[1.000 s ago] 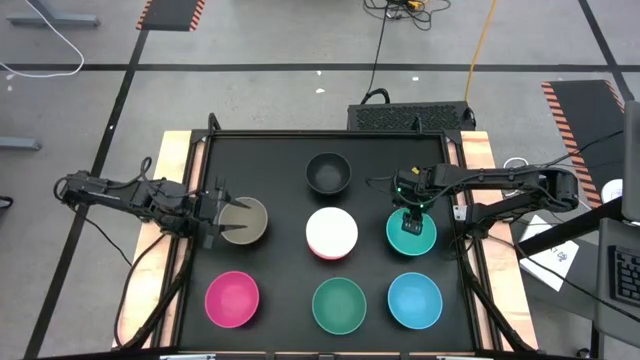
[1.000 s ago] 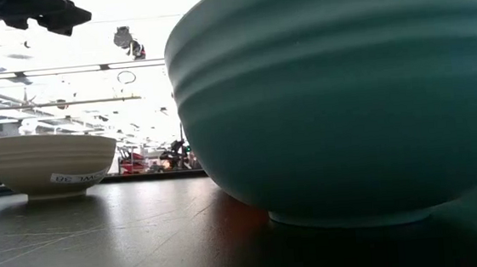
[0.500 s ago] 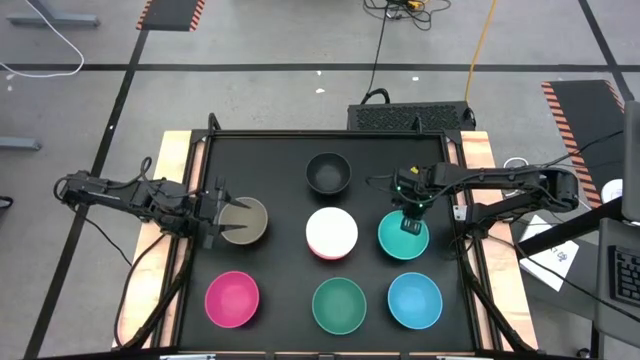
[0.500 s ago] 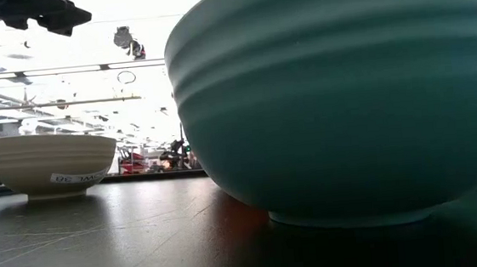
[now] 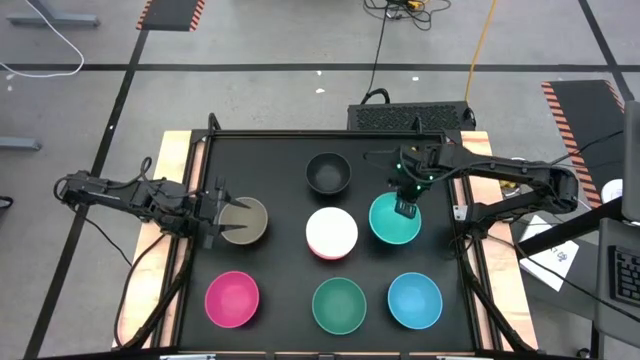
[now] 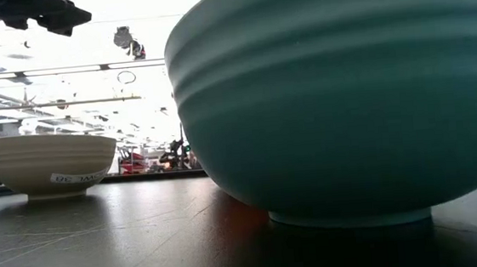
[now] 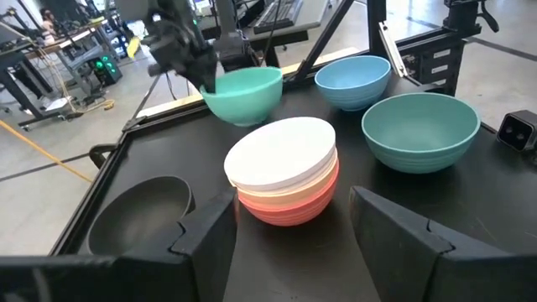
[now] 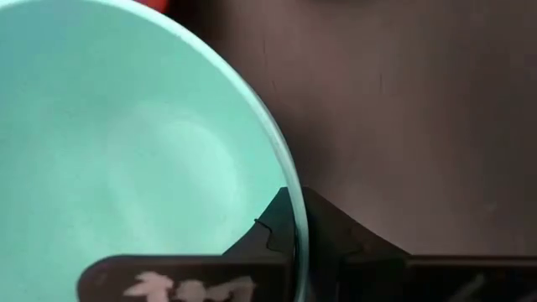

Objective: Nest bowls inside each other
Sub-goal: Stack the light blue bowl on the white bowl

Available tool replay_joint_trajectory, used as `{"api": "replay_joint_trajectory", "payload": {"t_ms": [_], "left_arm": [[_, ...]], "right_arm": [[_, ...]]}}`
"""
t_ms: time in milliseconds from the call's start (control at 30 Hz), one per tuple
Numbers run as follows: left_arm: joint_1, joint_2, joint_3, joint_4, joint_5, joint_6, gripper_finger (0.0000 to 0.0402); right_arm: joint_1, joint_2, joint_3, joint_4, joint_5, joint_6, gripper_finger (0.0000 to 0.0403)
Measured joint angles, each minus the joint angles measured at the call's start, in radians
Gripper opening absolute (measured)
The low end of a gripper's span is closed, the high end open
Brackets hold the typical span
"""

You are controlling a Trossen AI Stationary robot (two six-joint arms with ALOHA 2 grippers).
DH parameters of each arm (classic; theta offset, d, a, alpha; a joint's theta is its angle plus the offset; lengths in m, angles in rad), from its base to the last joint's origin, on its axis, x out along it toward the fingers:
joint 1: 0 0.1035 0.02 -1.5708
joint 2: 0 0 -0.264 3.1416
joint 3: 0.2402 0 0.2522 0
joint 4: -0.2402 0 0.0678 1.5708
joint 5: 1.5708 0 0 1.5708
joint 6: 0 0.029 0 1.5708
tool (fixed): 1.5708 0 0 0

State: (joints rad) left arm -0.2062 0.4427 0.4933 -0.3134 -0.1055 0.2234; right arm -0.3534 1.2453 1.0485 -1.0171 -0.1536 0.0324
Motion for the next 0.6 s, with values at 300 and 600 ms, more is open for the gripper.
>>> {"api": "replay_joint_trajectory", "payload": {"t_ms": [300,600], "left_arm": [[0.000,0.000,0.000,0.000,0.000,0.000,0.0232],[0.000,0.000,0.000,-0.002,0.001,0.000,0.0232]], "right_arm": [[0.015,0.041,0.239,-0.107,0.019,-0.007,0.0001],[0.106,0.230,0.472,-0.184,0.022,-0.020,0.0000]]}}
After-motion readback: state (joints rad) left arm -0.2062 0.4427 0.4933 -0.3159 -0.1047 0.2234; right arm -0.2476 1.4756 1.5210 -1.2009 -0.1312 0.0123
